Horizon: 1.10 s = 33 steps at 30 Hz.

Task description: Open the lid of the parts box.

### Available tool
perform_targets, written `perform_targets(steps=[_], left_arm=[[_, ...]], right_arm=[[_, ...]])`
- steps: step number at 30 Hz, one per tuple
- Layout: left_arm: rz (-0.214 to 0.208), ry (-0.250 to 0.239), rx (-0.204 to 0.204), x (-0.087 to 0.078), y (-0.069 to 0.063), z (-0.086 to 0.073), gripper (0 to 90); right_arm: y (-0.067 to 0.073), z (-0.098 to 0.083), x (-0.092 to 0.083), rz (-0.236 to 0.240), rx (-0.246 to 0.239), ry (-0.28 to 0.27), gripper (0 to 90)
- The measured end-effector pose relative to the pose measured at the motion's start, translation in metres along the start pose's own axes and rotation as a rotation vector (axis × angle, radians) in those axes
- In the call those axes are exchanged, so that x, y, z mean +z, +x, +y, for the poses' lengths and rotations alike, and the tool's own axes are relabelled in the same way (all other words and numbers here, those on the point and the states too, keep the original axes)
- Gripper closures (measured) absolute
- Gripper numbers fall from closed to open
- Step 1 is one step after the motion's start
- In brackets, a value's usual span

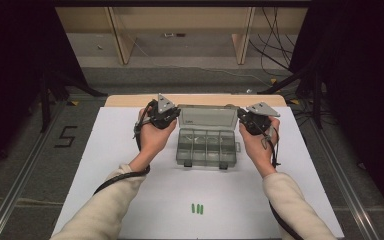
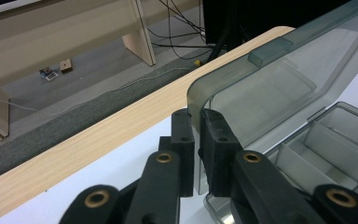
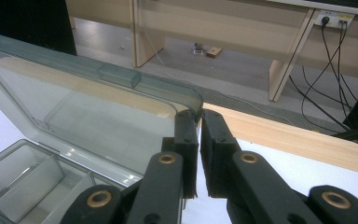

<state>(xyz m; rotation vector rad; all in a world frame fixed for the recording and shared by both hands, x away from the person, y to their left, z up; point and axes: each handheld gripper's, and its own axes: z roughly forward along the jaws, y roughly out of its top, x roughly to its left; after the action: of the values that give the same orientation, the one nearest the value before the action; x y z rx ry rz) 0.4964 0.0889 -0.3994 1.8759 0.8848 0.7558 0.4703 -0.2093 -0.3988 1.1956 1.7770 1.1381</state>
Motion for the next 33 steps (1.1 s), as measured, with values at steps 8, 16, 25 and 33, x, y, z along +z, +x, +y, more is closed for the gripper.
perform_targets(steps=[8,16,25,33], left_arm=[[0.001,-0.002,0.001,0.003,0.002,0.001,83.7],[0.004,0.0,-0.008,0.006,0.002,0.002,83.7],[0.003,0.005,-0.004,0.008,0.004,0.003,83.7],[0.005,0.003,-0.004,0.01,0.005,0.004,83.7]], right_arm=[[-0.002,0.002,0.004,-0.006,-0.01,-0.004,86.1],[-0.003,0.003,0.007,-0.01,-0.002,0.0,86.1],[-0.005,0.003,0.011,-0.007,-0.002,-0.004,86.3],[-0.006,0.003,0.014,-0.012,0.01,-0.015,86.3]])
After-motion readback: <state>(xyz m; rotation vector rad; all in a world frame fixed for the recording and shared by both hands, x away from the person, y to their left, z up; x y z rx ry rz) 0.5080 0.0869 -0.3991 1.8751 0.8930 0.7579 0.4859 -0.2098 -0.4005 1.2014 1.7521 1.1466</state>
